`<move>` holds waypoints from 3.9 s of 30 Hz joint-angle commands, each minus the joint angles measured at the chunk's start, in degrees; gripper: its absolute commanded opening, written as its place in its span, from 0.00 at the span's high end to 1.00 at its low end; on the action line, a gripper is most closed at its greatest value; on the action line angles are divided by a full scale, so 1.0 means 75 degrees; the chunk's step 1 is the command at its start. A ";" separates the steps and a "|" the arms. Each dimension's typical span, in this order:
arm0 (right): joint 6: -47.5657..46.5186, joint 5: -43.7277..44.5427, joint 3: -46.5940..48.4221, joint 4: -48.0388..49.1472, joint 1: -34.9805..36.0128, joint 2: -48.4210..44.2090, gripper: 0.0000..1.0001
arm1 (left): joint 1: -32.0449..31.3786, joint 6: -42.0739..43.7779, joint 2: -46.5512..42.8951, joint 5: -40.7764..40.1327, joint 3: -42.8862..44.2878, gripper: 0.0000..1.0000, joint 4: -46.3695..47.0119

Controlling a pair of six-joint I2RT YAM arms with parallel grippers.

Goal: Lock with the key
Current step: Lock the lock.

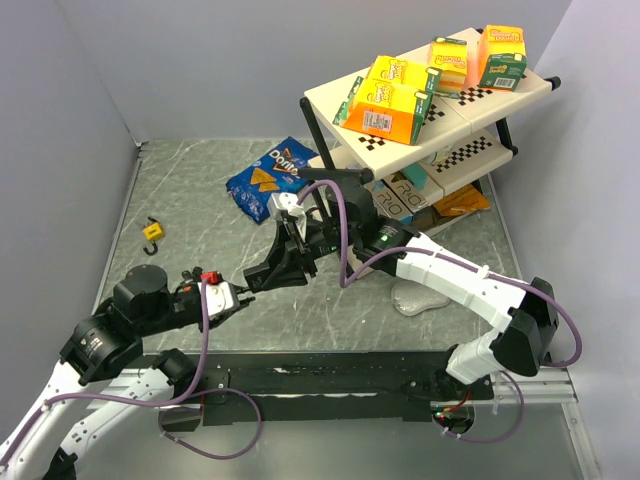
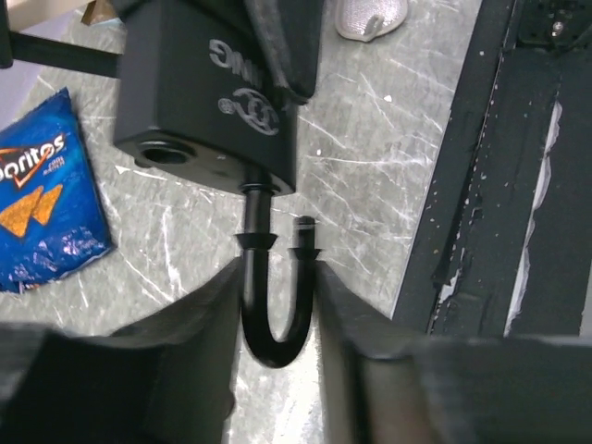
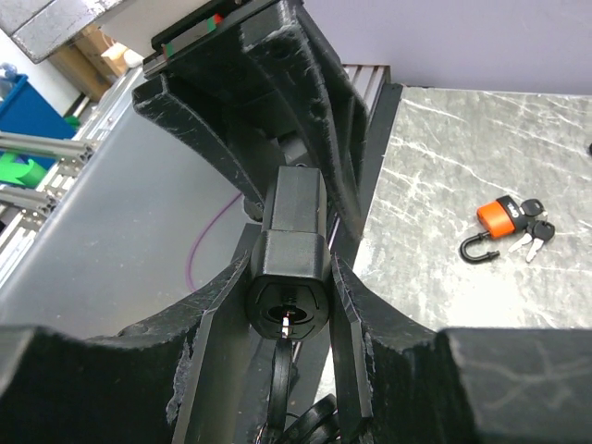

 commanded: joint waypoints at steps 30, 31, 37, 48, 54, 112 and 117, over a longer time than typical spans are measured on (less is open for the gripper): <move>-0.0947 0.0504 0.1160 -0.2033 -0.0179 -0.0356 0.00 | -0.0035 -0.0517 -0.0174 0.0486 0.0183 0.99 0.0763; -0.1286 0.0598 0.1043 -0.2267 -0.0167 -0.0379 0.00 | -0.0035 -0.0506 -0.0138 0.0660 0.0218 0.99 0.0798; -0.2060 0.0986 0.0504 -0.2538 -0.0190 -0.0801 0.00 | -0.0035 -0.0400 0.0319 0.1259 0.0582 0.99 0.0716; -0.2918 0.1043 0.0432 -0.3698 -0.0144 -0.1060 0.01 | -0.0035 -0.0916 0.0776 0.1330 0.0617 0.99 0.1384; -0.2660 0.1127 0.0140 -0.3044 -0.0038 -0.1094 0.09 | -0.0035 -0.1501 0.0847 0.1424 0.0524 0.99 0.1993; -0.0434 0.0493 -0.1032 0.0239 -0.0249 -0.1774 1.00 | 0.0024 -0.1631 0.1011 0.1694 0.0383 0.57 0.1444; -0.0188 0.0458 -0.1173 0.0485 -0.0308 -0.1903 1.00 | 0.0036 -0.1712 0.0882 0.1541 0.0208 0.49 0.1395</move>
